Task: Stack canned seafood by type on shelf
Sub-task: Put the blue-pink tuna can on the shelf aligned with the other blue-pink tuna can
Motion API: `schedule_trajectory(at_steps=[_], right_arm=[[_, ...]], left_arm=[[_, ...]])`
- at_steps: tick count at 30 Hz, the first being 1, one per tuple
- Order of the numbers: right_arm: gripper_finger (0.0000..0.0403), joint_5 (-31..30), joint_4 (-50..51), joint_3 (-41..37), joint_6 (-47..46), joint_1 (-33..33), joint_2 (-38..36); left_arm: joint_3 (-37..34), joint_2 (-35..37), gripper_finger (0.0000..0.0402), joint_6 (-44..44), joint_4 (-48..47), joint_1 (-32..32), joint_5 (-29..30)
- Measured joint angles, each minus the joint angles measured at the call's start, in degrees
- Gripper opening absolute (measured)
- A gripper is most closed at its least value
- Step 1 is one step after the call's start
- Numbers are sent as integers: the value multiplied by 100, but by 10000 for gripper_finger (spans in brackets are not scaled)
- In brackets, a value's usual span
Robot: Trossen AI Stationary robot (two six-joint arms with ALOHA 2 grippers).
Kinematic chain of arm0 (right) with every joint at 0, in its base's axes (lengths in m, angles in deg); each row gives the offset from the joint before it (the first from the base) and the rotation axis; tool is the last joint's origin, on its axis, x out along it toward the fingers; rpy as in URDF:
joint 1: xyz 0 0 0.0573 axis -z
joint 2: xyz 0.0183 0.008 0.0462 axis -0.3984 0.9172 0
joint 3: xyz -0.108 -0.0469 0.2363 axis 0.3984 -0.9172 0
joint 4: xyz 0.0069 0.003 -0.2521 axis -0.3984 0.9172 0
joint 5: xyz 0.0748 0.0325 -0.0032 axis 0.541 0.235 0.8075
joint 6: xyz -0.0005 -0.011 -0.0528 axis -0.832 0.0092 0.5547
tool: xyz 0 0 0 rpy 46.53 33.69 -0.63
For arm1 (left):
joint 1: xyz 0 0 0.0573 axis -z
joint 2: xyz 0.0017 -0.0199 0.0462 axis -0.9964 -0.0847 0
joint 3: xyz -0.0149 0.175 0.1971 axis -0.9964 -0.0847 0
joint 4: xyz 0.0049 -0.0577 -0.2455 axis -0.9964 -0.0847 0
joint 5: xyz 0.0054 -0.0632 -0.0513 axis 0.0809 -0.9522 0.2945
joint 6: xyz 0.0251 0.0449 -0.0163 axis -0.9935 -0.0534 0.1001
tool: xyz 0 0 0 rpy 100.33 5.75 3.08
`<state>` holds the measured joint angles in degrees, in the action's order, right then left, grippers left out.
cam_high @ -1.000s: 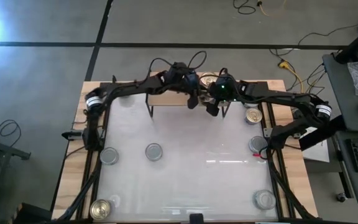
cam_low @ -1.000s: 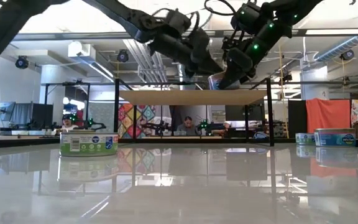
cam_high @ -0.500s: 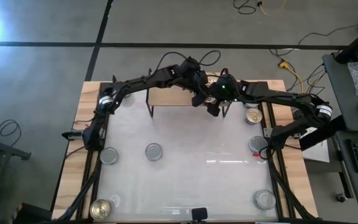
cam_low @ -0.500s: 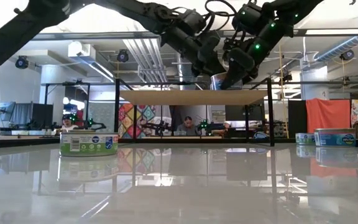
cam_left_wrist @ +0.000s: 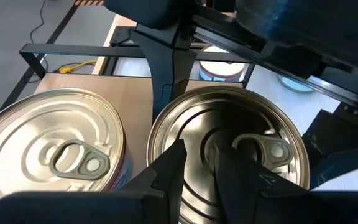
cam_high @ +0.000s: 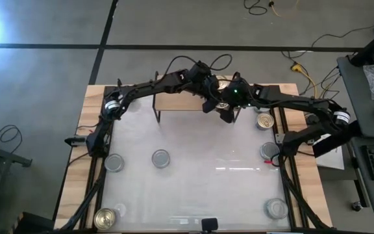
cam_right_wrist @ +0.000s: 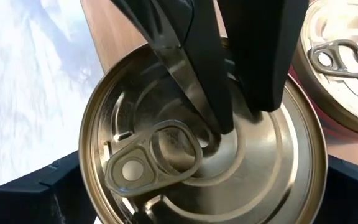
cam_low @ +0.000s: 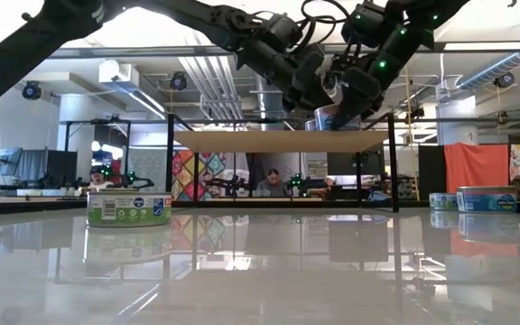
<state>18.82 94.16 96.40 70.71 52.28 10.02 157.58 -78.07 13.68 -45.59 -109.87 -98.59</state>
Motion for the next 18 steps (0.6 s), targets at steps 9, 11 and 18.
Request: schedule_trajectory(at_steps=[9, 11, 18], right_arm=[[400, -5, 214, 14, 72, 0, -14], [400, -14, 228, 14, 98, 0, -28], [400, -62, 215, 2, 112, 0, -101]], left_arm=[[-21, 8, 74, -140, -11, -23, 13], [-21, 10, 74, -188, -36, -34, 32], [22, 23, 74, -219, -139, -58, 144]])
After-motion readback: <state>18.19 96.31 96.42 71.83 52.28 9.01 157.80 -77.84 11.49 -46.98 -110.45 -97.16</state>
